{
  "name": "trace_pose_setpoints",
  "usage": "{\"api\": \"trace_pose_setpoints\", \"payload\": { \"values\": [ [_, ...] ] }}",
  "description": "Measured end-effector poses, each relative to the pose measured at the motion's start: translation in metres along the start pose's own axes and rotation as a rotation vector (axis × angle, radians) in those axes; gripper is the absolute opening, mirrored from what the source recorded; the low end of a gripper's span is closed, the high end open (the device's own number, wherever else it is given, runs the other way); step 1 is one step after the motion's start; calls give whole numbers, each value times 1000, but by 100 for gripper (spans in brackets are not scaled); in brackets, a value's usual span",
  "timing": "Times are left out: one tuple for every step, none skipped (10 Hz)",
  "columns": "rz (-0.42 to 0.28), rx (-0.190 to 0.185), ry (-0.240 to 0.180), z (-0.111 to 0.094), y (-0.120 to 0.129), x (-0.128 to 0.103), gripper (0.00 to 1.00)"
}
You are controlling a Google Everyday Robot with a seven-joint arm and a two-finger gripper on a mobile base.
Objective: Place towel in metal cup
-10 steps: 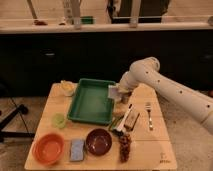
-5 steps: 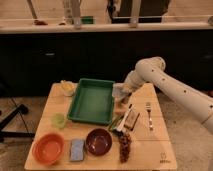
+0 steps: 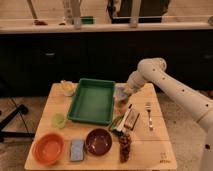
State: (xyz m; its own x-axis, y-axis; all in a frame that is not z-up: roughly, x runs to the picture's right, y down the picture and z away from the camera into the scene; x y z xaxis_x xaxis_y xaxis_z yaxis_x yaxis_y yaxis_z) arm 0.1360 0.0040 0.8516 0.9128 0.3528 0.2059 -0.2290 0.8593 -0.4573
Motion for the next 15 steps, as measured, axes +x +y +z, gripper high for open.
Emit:
{"api": "trace_pose_setpoints", "payload": {
  "values": [
    [3, -3, 2, 3, -4, 1, 0],
    [4, -3, 4, 4, -7, 2, 0],
    [7, 0, 7, 4, -11, 4, 0],
    [11, 3, 10, 3, -15, 8, 0],
    [14, 4, 12, 3, -16, 9, 0],
    [16, 5, 14, 3, -17, 11, 0],
    [21, 7, 16, 3, -18, 14, 0],
    [30, 9, 16, 3, -17, 17, 0],
    [40, 7, 16, 3, -16, 21, 0],
    [47, 4, 15, 5, -16, 24, 0],
    [53, -1, 13, 7, -15, 26, 0],
    [57, -7, 12, 10, -14, 27, 0],
    [60, -11, 12, 12, -14, 28, 0],
    [61, -16, 13, 14, -15, 29, 0],
    [61, -18, 13, 15, -16, 29, 0]
  ]
}}
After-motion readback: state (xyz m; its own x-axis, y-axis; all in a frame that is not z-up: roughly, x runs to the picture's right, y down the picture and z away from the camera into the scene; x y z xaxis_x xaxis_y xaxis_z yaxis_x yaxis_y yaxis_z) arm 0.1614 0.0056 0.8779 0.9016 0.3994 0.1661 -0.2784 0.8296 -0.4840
